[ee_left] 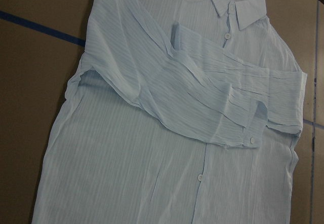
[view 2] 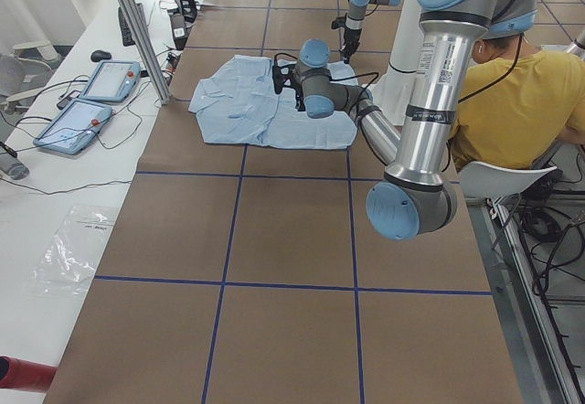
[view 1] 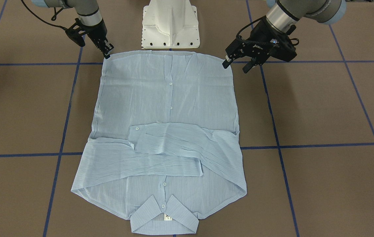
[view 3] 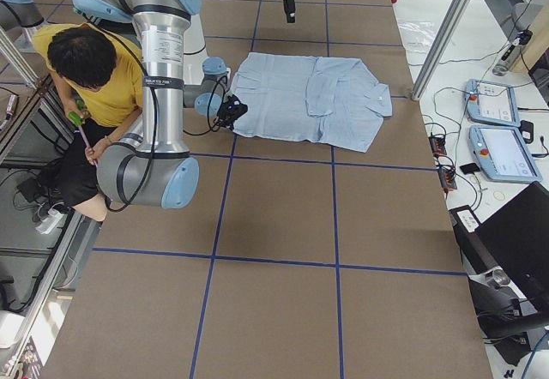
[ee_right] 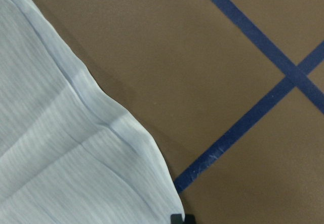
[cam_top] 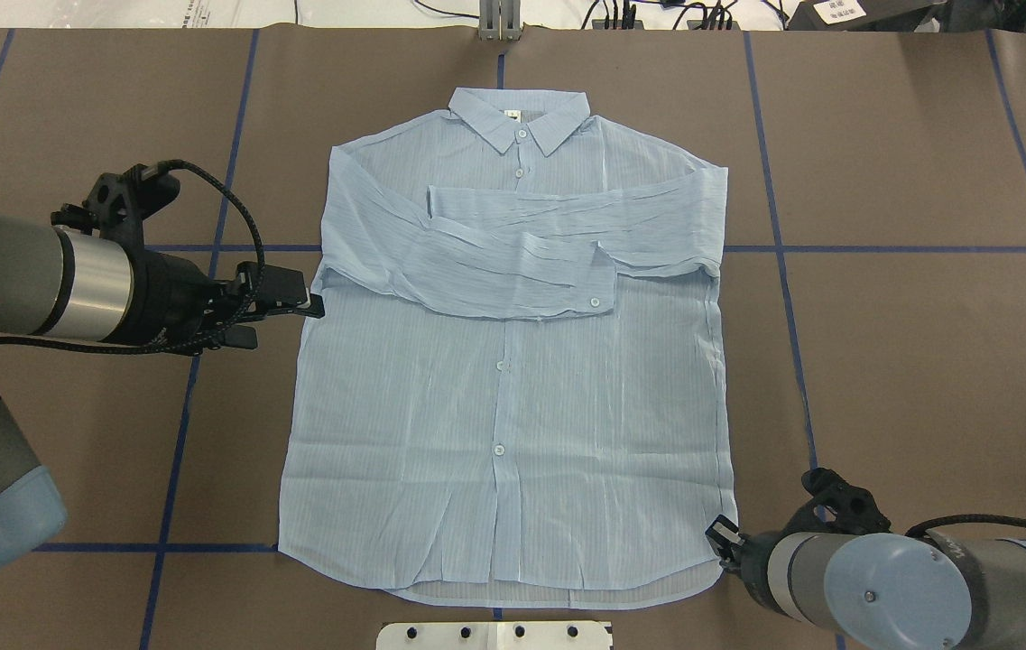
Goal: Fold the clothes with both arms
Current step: 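Move both grippers to the shirt hem corners nearest the robot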
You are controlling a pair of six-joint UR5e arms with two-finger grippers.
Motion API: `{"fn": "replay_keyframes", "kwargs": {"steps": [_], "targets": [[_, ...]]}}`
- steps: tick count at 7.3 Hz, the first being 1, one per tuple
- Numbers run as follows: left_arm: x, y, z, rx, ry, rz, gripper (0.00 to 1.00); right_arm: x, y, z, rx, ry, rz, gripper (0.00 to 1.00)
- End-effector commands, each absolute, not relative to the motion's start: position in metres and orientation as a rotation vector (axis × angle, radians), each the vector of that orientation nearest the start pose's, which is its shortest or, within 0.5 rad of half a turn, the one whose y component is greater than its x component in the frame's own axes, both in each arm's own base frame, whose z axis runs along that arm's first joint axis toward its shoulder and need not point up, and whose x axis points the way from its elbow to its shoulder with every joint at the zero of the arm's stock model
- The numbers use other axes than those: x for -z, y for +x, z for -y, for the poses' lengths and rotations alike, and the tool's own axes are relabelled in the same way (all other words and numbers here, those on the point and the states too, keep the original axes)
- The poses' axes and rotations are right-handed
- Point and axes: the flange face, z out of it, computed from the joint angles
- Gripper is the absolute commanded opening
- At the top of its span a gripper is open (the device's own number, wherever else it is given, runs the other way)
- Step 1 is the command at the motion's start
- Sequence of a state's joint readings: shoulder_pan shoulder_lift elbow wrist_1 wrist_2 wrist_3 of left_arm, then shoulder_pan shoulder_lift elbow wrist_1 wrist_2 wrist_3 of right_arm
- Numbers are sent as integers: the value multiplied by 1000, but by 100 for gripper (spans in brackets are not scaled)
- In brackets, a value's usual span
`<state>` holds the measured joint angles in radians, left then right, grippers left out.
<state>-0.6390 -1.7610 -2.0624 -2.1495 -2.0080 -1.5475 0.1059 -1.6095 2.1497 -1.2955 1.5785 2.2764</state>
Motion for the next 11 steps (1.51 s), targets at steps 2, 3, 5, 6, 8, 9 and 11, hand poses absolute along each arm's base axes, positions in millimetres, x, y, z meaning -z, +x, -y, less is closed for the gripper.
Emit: {"fn": "replay_keyframes", "kwargs": {"steps": [2,3,5,6,8,9,11], "targets": [[-320,426,266,296,-107,-1159,99,-379,-439,188,-765,-275,797,0],[-341,435,240,291,-150,-1107,97,-378,-438,188,-771,-275,799,0],[-358,458,199,327,-183,-1034,85,-380,-438,189,-773,-275,796,0],[-360,460,198,331,-185,-1009,76,-380,-438,189,-773,-275,796,0],[-365,463,199,337,-182,-966,67,-379,-438,189,-773,-274,798,0],[-366,465,198,337,-181,-958,67,-379,-437,189,-773,-274,798,0],[-369,466,197,336,-178,-944,64,-380,-437,191,-776,-271,797,0]]}}
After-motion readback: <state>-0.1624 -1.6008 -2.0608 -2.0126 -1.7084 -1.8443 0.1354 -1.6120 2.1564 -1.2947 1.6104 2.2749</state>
